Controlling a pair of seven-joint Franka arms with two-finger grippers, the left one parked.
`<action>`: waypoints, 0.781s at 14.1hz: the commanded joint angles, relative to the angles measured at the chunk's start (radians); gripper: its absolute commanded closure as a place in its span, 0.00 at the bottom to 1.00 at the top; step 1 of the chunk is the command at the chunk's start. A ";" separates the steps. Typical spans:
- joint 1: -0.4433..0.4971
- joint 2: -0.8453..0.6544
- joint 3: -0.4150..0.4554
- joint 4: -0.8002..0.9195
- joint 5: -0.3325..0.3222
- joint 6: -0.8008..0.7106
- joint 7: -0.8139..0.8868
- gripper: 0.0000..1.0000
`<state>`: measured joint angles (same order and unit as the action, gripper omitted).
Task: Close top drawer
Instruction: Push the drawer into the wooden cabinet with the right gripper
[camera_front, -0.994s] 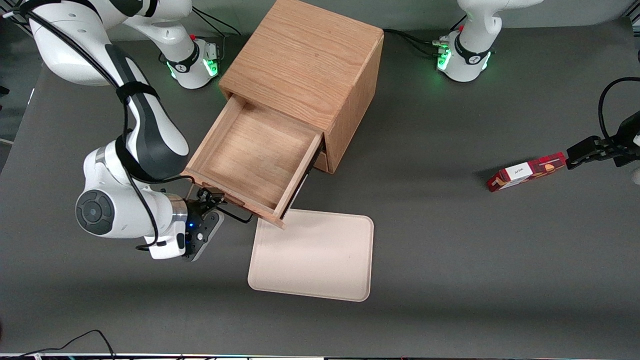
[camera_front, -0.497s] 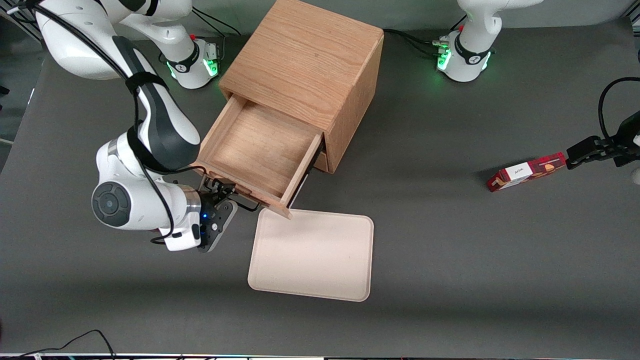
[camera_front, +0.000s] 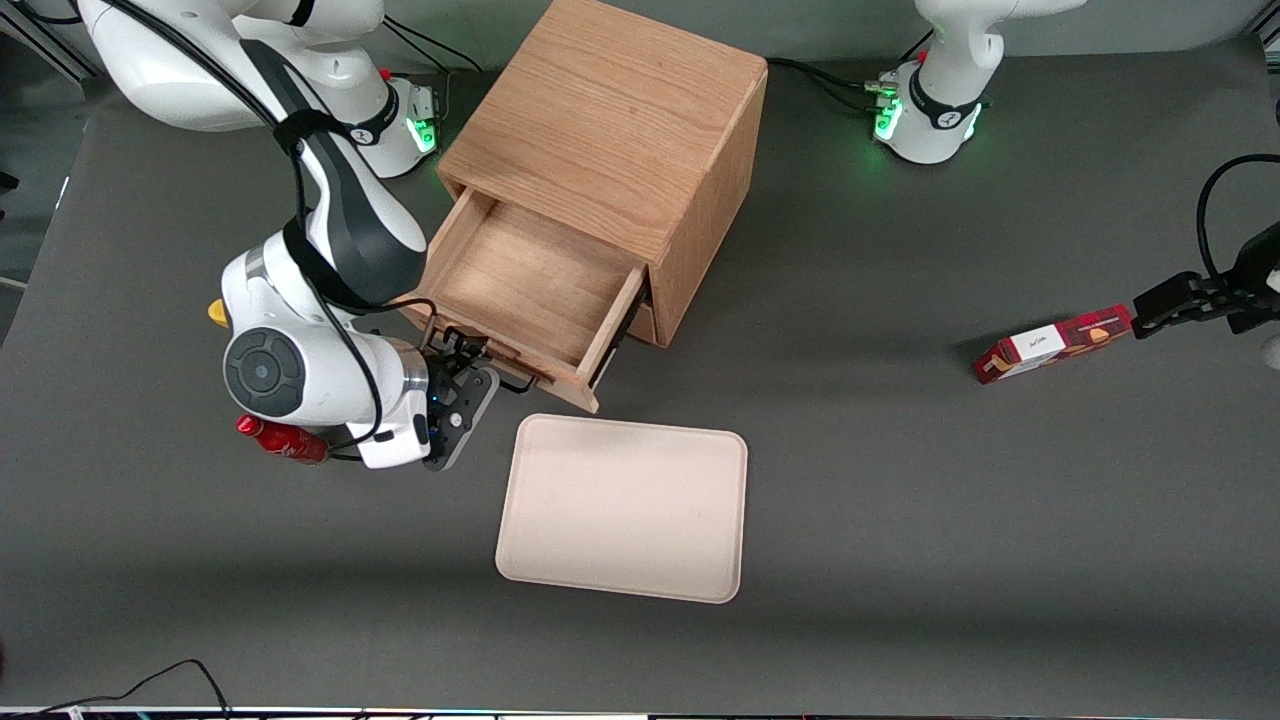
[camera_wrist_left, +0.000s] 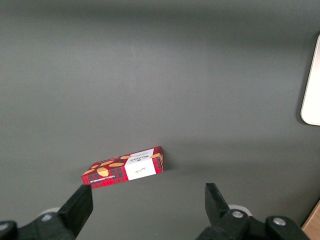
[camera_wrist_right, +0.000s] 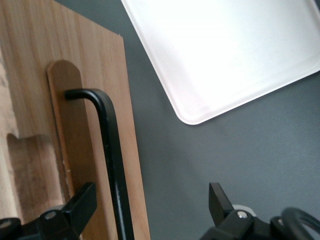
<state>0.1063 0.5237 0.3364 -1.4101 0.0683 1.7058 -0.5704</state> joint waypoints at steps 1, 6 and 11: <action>0.006 -0.060 0.007 -0.075 0.019 -0.002 0.036 0.00; 0.007 -0.074 0.049 -0.119 0.019 -0.002 0.093 0.00; 0.007 -0.122 0.069 -0.177 0.019 -0.002 0.125 0.00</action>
<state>0.1096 0.4568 0.4030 -1.5311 0.0686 1.7057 -0.4745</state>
